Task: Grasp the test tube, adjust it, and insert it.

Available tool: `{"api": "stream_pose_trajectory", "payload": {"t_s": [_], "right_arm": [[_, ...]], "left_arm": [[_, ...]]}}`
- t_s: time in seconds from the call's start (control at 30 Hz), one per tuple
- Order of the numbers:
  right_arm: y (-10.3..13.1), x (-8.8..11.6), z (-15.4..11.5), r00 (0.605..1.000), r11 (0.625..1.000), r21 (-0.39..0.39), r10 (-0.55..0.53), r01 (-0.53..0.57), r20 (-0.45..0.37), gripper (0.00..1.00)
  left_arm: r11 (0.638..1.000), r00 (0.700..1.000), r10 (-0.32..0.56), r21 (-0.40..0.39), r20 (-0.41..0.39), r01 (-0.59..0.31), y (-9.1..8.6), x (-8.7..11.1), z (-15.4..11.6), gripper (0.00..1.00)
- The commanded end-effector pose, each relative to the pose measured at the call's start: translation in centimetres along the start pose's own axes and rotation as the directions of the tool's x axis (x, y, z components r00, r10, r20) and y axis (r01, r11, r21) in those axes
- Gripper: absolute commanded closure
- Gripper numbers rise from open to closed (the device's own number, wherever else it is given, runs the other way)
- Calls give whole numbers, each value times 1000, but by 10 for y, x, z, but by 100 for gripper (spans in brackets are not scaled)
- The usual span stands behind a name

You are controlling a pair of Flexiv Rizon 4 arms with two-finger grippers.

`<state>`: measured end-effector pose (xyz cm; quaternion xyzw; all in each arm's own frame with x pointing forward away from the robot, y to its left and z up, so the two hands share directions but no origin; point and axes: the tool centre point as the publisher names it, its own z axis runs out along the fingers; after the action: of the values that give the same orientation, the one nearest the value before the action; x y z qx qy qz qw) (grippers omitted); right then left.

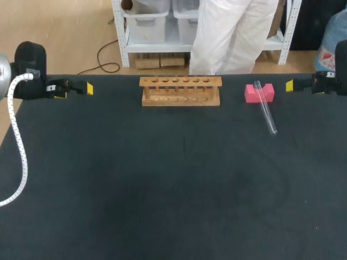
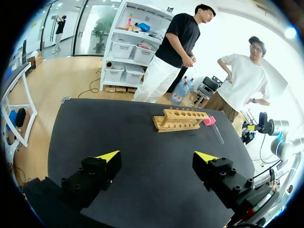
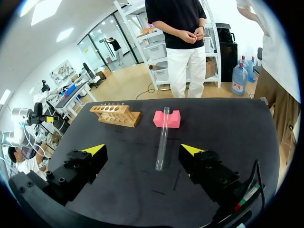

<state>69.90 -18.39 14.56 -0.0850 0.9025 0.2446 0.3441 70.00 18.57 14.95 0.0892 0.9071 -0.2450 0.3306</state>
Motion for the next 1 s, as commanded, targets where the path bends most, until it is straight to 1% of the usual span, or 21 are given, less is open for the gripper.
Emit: {"api": "stream_pose_trajectory", "payload": {"t_s": [0.03, 0.4, 0.47, 0.53, 0.6, 0.73, 0.77, 0.83, 0.87, 0.9, 0.97, 1.0], "right_arm": [[2, 0, -1, 1000, 1000, 9, 0, 0, -1, 0], [2, 0, -1, 1000, 1000, 9, 0, 0, -1, 0], [2, 0, -1, 1000, 1000, 9, 0, 0, -1, 0], [2, 0, -1, 1000, 1000, 9, 0, 0, -1, 0], [2, 0, -1, 1000, 1000, 9, 0, 0, -1, 0], [2, 0, -1, 1000, 1000, 9, 0, 0, -1, 0], [2, 0, -1, 1000, 1000, 9, 0, 0, -1, 0], [2, 0, -1, 1000, 1000, 9, 0, 0, -1, 0], [2, 0, -1, 1000, 1000, 9, 0, 0, -1, 0], [2, 0, -1, 1000, 1000, 9, 0, 0, -1, 0], [2, 0, -1, 1000, 1000, 9, 0, 0, -1, 0], [2, 0, -1, 1000, 1000, 9, 0, 0, -1, 0]], "left_arm": [[1000, 1000, -1, -8, -5, 1, -1, -1, 0, 0], [1000, 1000, -1, -8, -5, 1, -1, -1, 0, 0], [1000, 1000, 13, 5, 6, -13, 2, -2, 1, 0], [999, 999, 35, 38, 13, -35, 5, -4, 1, 0], [995, 996, 71, 61, 48, -74, 10, -8, 0, 0], [979, 986, 133, 145, 97, -146, 21, -19, -1, 0], [970, 983, 147, 177, 109, -165, 25, -23, -1, 0], [950, 969, 197, 218, 148, -226, 29, -28, -3, 0], [930, 958, 224, 255, 178, -265, 30, -31, -6, 0], [911, 943, 260, 271, 206, -310, 32, -33, -8, 0], [872, 925, 297, 327, 238, -364, 34, -36, -9, 0], [852, 911, 323, 340, 256, -397, 36, -38, -9, 0]]}}
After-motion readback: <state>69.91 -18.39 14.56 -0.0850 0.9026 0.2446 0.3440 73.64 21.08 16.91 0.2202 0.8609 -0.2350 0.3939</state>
